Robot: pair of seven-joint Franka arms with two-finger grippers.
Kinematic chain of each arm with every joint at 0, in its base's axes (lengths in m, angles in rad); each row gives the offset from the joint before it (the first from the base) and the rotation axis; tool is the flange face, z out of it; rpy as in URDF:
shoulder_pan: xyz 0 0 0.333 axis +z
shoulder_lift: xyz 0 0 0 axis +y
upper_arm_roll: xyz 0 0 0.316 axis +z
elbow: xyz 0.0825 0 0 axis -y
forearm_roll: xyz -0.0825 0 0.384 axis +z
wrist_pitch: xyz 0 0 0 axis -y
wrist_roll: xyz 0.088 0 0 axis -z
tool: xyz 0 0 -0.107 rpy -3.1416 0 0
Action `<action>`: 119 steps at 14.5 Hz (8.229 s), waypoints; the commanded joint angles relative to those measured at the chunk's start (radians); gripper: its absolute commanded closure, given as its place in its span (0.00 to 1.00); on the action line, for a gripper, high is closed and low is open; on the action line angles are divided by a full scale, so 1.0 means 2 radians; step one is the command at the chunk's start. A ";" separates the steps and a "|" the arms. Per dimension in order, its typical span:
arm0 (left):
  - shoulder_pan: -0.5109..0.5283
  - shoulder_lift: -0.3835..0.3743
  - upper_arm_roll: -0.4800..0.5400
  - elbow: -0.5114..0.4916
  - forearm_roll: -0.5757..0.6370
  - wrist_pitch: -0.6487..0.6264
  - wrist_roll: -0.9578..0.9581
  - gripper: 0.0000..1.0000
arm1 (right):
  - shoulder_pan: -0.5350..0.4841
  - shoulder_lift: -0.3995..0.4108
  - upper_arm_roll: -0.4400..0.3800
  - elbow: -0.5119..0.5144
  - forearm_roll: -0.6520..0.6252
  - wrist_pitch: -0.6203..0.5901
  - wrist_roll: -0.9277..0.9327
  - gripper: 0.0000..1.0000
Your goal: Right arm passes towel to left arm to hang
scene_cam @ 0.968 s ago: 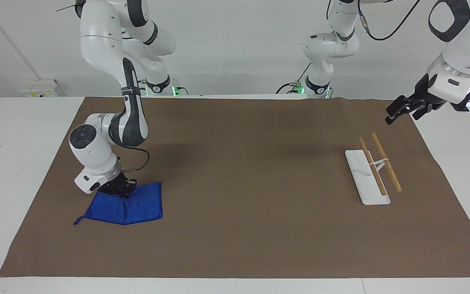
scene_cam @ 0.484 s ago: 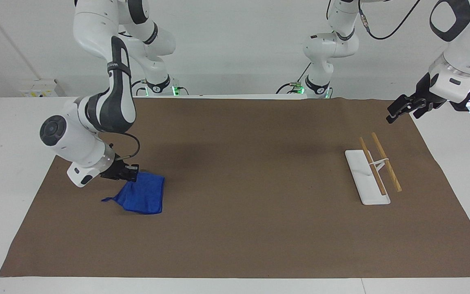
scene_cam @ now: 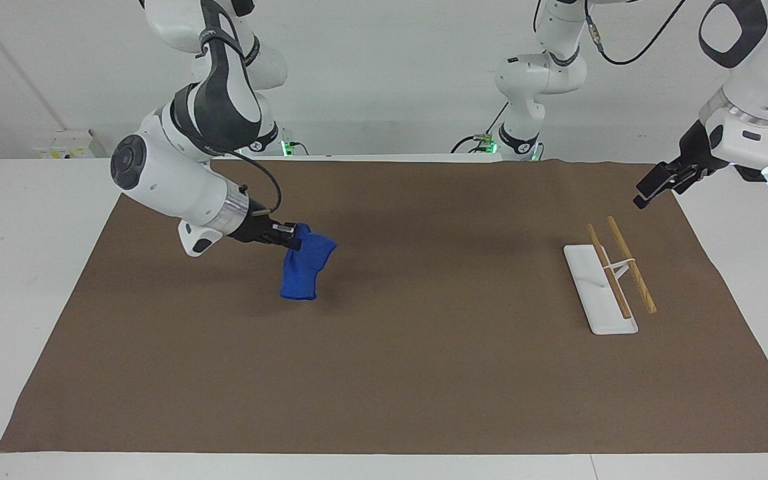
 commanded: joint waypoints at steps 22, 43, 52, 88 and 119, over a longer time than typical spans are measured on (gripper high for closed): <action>-0.217 0.024 -0.002 -0.135 -0.028 0.198 -0.534 0.08 | 0.140 -0.017 0.010 -0.044 0.217 0.172 0.236 1.00; -0.239 0.022 -0.001 -0.141 -0.045 0.199 -0.568 1.00 | 0.140 -0.016 0.010 -0.044 0.216 0.191 0.234 0.79; -0.234 0.031 0.000 -0.073 0.045 0.184 -0.568 1.00 | 0.134 -0.007 0.004 -0.028 0.125 0.207 0.092 0.00; 0.131 -0.053 0.013 -0.347 0.042 0.443 -0.104 1.00 | -0.090 -0.153 0.000 0.071 -0.329 -0.147 -0.174 0.00; 0.020 -0.033 -0.002 -0.007 0.036 -0.087 0.250 0.00 | -0.087 -0.169 -0.024 0.037 -0.324 -0.129 -0.179 0.00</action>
